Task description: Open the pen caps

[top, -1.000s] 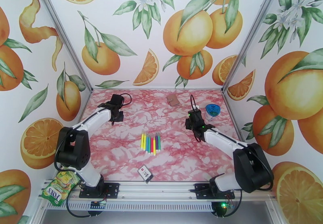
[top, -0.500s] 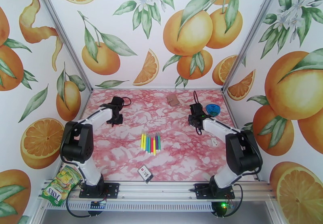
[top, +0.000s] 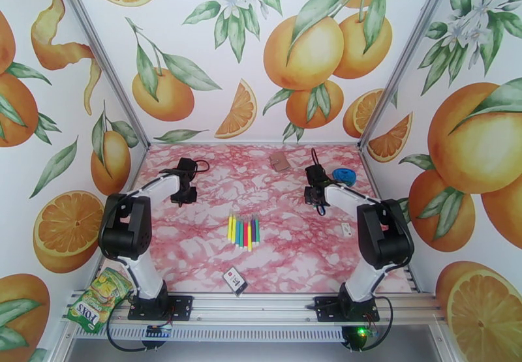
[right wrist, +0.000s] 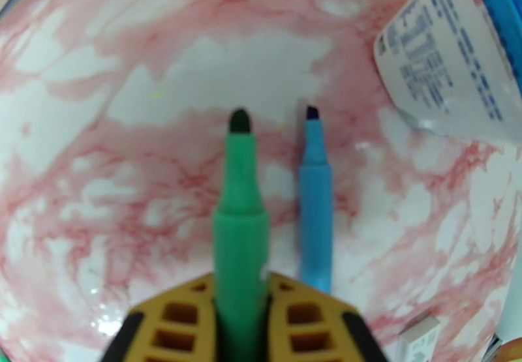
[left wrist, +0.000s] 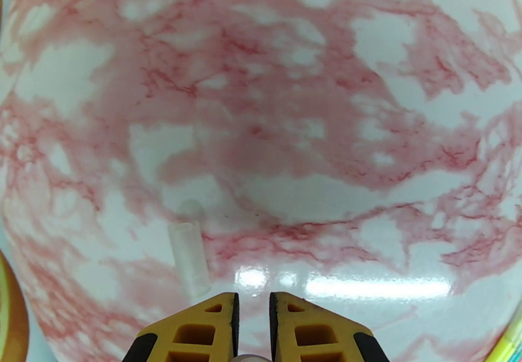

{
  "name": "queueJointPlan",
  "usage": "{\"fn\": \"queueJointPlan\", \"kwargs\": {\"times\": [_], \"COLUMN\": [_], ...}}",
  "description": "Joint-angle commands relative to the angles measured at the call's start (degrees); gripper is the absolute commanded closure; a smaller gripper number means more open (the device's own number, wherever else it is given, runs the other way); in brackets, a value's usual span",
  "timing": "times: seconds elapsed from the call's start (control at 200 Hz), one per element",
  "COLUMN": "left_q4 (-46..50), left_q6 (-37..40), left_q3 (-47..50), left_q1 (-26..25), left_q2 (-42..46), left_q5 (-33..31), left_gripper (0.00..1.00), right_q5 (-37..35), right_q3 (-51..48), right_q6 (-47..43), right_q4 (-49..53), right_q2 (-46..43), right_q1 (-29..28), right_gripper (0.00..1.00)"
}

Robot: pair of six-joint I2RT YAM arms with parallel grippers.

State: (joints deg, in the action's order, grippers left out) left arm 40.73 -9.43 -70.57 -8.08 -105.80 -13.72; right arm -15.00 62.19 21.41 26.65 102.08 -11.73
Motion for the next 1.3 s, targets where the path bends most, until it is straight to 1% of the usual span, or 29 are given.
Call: {"fn": "queueJointPlan", "kwargs": {"times": [0.0,0.385,0.605,0.746,0.836,1.296], "left_q4": [-1.18,-0.09,0.04,0.07,0.2,1.19], "left_q6": [0.67,0.3,0.41,0.43,0.39,0.6], "left_q3": [0.95,0.6,0.53,0.61,0.74,0.24], "left_q1": [0.46,1.4,1.62,1.74,1.75,1.76], "left_q2": [-0.79,-2.85,-3.54,-3.62,-3.54,-2.49], "left_q5": [1.59,0.8,0.58,0.53,0.69,0.62], "left_gripper": [0.97,0.92,0.85,0.82,0.8,0.72], "right_q5": [0.59,0.07,-0.12,-0.41,-0.77,0.27], "right_q3": [1.53,2.91,3.55,3.64,3.81,3.33], "right_q6": [1.09,0.93,1.03,0.98,0.87,0.67], "right_q4": [1.77,3.62,4.66,5.07,5.32,5.19], "right_q2": [1.32,2.94,3.8,4.09,4.22,3.09], "right_q1": [0.7,1.05,1.05,1.01,1.06,1.17], "right_gripper": [0.91,0.85,0.83,0.79,0.75,0.74]}}
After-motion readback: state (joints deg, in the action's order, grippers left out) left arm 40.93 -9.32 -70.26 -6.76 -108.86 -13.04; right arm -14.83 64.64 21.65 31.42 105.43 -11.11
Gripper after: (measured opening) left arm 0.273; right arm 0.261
